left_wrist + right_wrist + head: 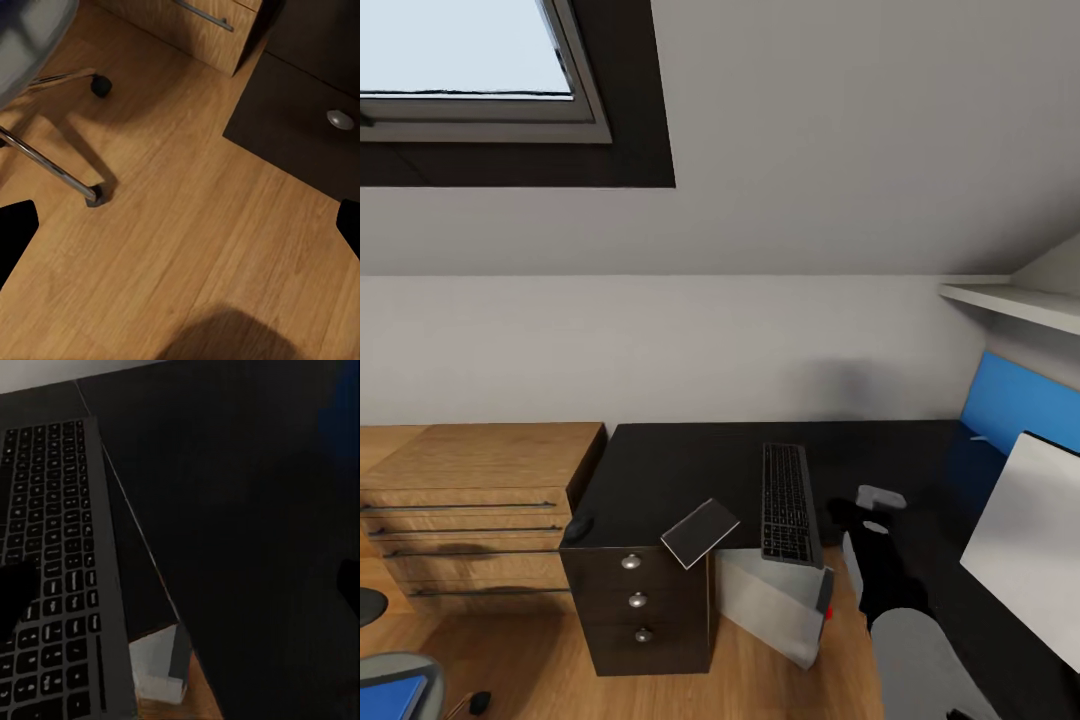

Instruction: In the bedroom, organize the workspace by keeping the computer under the desk, ensuring the monitor is on the desk, placing the keyboard on the desk next to the monitor, placing the mouse on the desk next to the keyboard, moving the folder from the swivel chair onto the desk next to the mouse, stacking the notebook on top of the folder with the pen on top of the notebook, and positioning the swivel chair next to the desk.

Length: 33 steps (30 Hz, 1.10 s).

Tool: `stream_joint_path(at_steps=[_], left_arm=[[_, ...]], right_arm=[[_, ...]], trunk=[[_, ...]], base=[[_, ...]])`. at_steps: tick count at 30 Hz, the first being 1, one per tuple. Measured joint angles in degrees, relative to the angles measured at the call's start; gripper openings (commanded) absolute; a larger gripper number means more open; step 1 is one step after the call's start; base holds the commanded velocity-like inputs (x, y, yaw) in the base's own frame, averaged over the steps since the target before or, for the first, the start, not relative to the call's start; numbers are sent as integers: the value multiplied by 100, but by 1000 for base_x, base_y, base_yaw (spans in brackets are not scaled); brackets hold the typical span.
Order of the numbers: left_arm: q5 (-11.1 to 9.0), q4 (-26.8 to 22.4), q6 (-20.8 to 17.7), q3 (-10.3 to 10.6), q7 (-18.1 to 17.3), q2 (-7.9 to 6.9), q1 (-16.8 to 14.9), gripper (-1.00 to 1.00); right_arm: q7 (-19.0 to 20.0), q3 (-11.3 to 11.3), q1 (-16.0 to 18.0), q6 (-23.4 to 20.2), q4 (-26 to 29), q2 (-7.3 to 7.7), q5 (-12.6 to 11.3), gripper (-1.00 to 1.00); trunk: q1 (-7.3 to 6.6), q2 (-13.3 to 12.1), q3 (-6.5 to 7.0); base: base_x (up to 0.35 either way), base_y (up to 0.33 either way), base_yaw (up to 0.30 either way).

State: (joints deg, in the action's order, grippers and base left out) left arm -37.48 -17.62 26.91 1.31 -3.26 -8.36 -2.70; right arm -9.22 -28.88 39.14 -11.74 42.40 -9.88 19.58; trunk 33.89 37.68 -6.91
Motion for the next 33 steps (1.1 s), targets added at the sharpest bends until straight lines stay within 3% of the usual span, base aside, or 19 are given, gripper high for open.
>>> stream_joint_path(at_steps=[4, 9, 12, 13, 15, 17, 19, 21, 22, 33], left_arm=[[3, 1, 1, -3, 0, -4, -2, 100], [2, 1, 1, -4, 0, -5, -2, 100], [1, 1, 1, -4, 0, 0, -2, 100], [-2, 1, 0, 0, 0, 1, -3, 100], [-4, 1, -1, 2, 0, -1, -3, 100], [-10, 1, -2, -1, -2, -5, -2, 100], [-8, 1, 0, 1, -5, 2, -1, 100], [-8, 0, -3, 11, -7, 9, 1, 100], [-8, 0, -6, 20, -4, 15, 0, 100], [-7, 0, 0, 20, -1, 10, -3, 100]], right_arm=[[0, 166, 252, -1392, 1114, -6, -12, 100], [-5, 315, 761, -2305, 1502, -6, -2, 100], [1, 362, 1387, -3101, 1594, -6, 25, 100], [7, 398, 1749, -3575, 1598, -6, 44, 100], [13, 443, 2035, -3898, 1566, -7, 66, 100], [14, 498, 2563, -4385, 1454, -6, 107, 100], [-100, 510, 2998, -4603, 1381, -6, 133, 100], [-245, 508, 3191, -4676, 1353, -6, 125, 100], [-361, 348, 3296, -4709, 1513, -6, 126, 100], [-388, 274, 3287, -4641, 1772, -7, 125, 100]], trunk=[[0, 0, 0], [0, 0, 0], [0, 0, 0], [0, -1, 0], [0, 0, 0], [0, 0, 1], [0, 0, 0], [0, 0, -1], [0, 0, 0], [0, -1, 0]], base=[[0, 0, 0], [0, 0, 0], [0, 0, 0], [0, 0, 0], [0, 0, 0], [0, 0, 0], [0, 0, 0], [0, 0, 0], [0, 0, 0], [0, 0, -1]])
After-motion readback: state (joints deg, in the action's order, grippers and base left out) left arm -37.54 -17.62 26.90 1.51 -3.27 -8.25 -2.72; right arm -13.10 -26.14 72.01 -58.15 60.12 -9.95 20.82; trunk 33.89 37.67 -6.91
